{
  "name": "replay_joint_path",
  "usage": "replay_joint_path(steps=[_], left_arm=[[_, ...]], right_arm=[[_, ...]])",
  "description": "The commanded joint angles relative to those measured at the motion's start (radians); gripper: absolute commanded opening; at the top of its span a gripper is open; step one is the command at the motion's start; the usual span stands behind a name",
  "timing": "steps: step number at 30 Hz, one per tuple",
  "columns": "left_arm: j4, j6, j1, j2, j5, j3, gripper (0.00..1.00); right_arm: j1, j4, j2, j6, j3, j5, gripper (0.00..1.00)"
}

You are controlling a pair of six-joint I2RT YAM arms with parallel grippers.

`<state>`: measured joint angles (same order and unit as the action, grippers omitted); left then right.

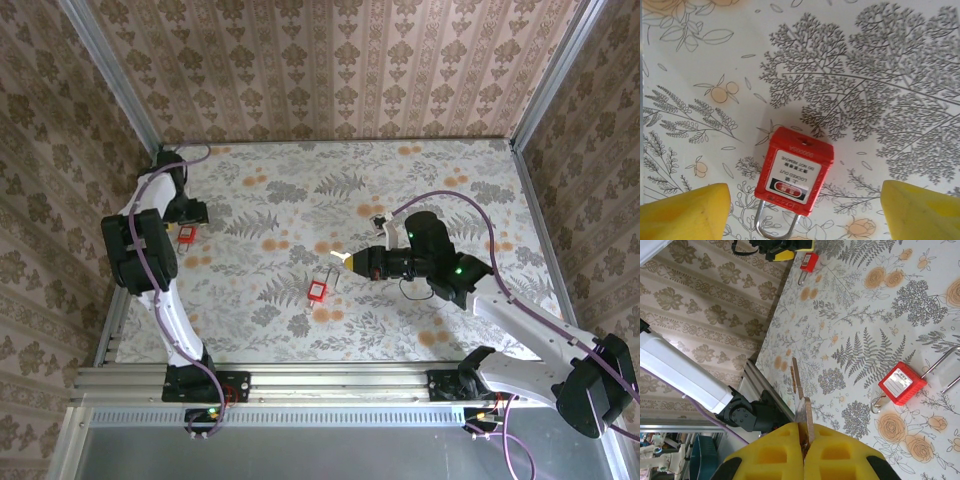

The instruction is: Unlock with the key

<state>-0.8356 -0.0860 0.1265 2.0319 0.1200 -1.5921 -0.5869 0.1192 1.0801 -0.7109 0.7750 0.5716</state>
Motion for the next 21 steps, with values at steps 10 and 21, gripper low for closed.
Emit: replay_joint_path(steps=[10,21], left_arm=[[0.016,0.017,0.02,0.095,-0.038,0.022,0.73],[0.037,0.024,0.038,0.116,-0.104,0.012,0.6]], right_arm=[[0.002,-0.011,0.0,-0.017,-0.002,-0.012,0.0],[0.001,-0.024,-0.013,-0.035,-0.017,-0.02,0.0]])
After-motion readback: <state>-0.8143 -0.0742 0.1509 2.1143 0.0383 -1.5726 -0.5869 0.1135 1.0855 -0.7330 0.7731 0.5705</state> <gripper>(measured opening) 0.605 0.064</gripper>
